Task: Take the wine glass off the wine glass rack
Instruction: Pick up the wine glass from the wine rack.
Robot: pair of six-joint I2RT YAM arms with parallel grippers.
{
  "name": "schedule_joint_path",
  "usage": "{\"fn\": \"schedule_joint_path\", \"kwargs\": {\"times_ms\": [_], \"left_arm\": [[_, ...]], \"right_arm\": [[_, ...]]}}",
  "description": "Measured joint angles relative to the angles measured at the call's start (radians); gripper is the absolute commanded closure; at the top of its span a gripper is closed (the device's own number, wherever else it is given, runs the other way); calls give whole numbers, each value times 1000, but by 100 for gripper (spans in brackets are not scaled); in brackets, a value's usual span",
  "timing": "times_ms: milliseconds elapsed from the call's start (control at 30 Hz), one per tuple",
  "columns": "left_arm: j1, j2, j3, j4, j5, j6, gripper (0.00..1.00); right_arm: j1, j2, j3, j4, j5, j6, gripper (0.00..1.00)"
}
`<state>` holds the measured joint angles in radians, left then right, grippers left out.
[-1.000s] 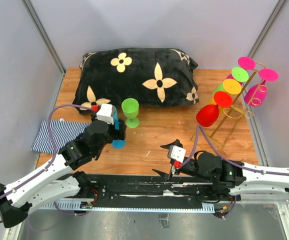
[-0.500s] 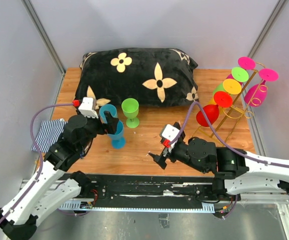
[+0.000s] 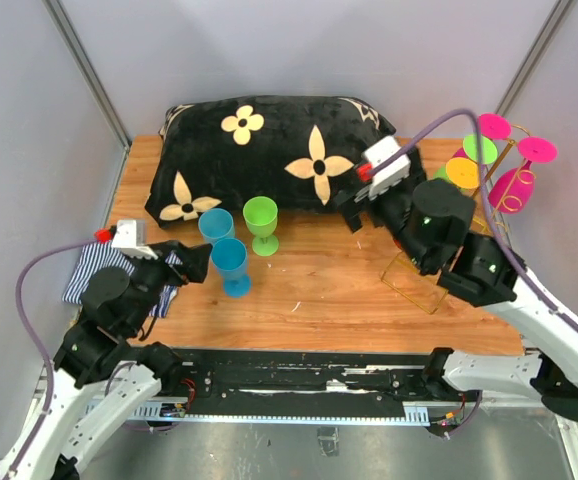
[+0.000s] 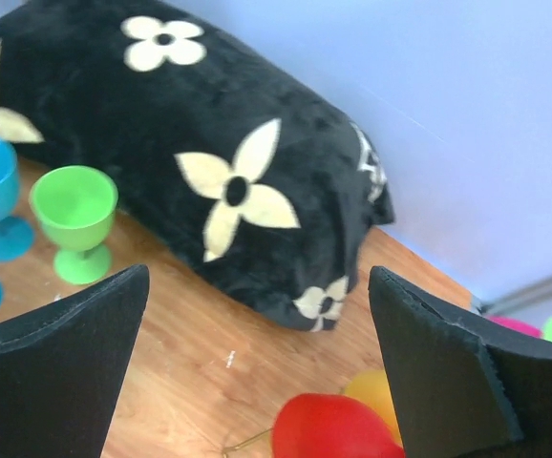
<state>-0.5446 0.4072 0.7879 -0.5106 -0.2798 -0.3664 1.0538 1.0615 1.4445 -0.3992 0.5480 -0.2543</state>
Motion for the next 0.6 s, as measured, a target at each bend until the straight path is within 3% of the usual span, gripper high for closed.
{"fn": "schedule_joint_path", "kwargs": {"times_ms": [167, 300, 600], "left_arm": [[0, -141, -77, 4, -59, -10, 0], [0, -210, -151, 0, -92, -24, 0], [0, -232, -177, -1, -113, -32, 0]], "right_arm": [[-224, -24, 74, -56, -52, 45, 2], [-471, -45, 125, -119, -114, 113, 2], [-1046, -17, 216, -236, -442, 358, 2]]}}
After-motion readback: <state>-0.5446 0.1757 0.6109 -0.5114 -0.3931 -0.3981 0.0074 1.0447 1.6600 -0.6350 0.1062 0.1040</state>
